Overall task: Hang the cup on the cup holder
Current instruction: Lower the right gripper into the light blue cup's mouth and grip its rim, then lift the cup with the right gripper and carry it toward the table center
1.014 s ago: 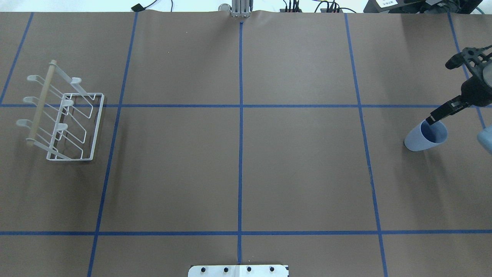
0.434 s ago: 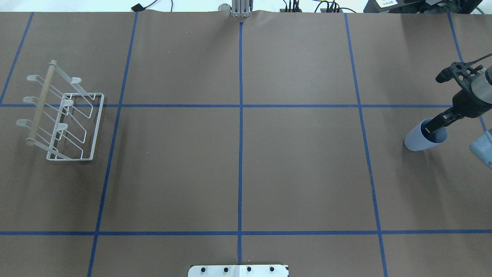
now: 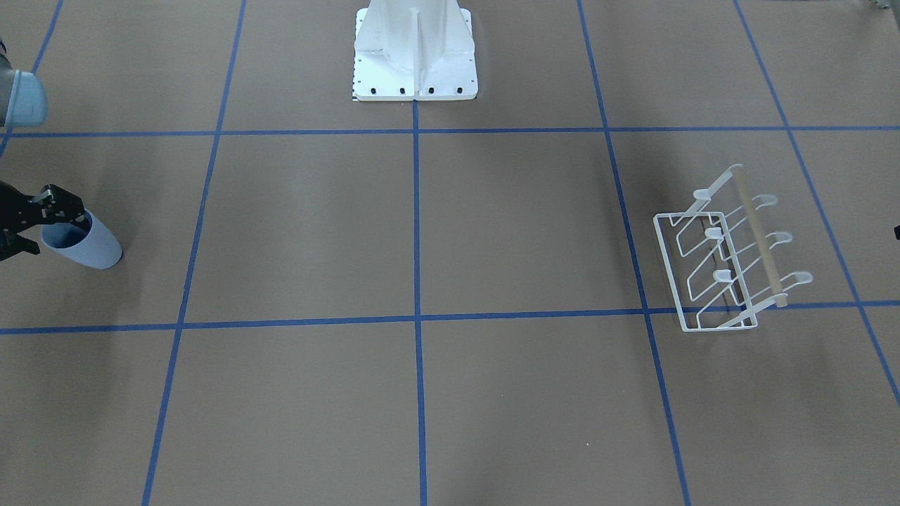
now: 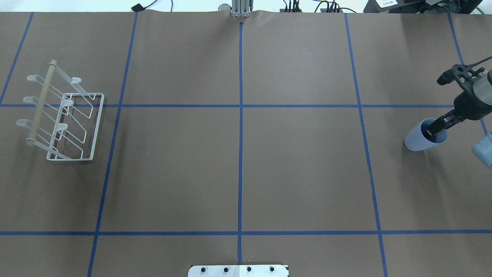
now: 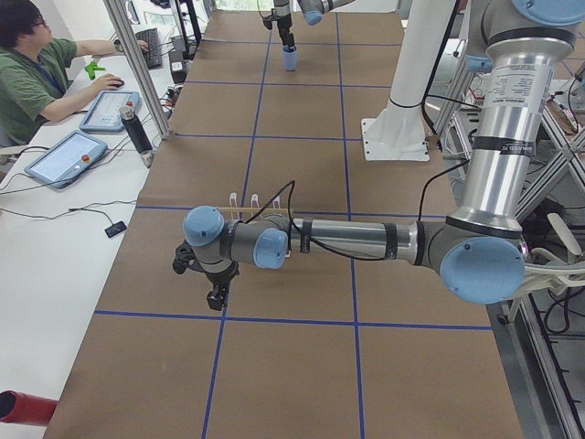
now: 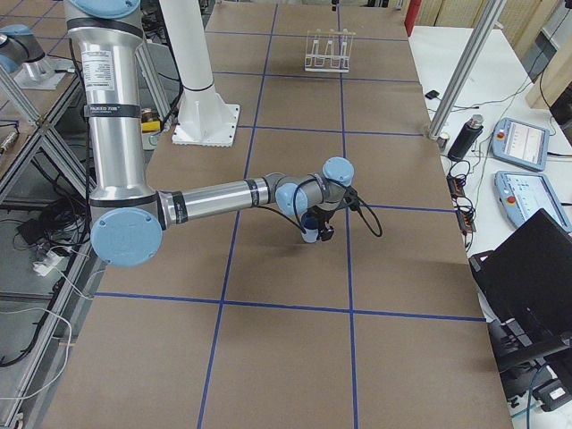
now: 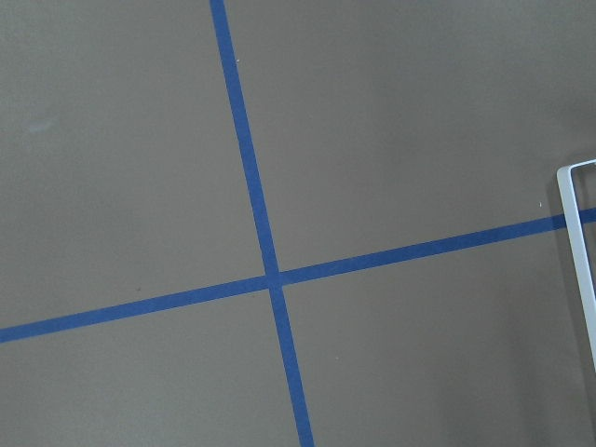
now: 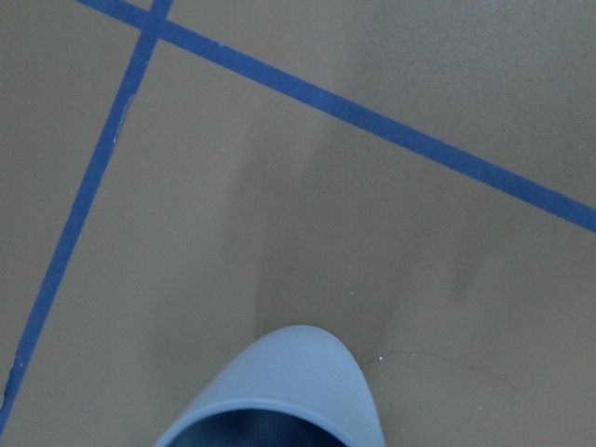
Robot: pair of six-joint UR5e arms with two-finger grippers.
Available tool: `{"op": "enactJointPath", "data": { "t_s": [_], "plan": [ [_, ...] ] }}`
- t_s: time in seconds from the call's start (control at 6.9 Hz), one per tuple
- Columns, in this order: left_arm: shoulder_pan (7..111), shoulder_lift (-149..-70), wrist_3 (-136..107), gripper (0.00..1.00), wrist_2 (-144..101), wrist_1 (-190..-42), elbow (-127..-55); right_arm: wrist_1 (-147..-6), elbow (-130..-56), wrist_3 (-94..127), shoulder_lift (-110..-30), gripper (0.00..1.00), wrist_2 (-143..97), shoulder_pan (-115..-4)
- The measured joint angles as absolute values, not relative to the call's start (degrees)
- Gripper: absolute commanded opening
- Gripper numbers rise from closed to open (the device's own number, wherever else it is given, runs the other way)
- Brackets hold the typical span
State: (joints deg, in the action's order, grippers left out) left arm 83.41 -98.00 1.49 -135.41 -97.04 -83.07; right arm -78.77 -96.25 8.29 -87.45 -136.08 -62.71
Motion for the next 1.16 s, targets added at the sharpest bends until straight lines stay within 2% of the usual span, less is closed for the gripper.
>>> {"op": "enactJointPath", "data": {
  "t_s": [0.43, 0.87, 1.16],
  "plan": [
    [83.4, -98.0, 1.4, 0.99, -135.5, -97.2, -83.2, -78.4, -97.3, 6.6, -88.8, 0.0, -136.1, -63.6],
    [83.4, -98.1, 1.6, 0.99, -135.7, -97.3, -84.5, -78.2, -104.4, 8.0, -89.4, 0.0, -138.5, -63.9],
    [83.3, -98.4, 1.4, 0.99, -136.0, -97.3, -87.7, -73.4, -108.1, 20.7, -85.4, 0.0, -140.1, -63.2]
  ]
}}
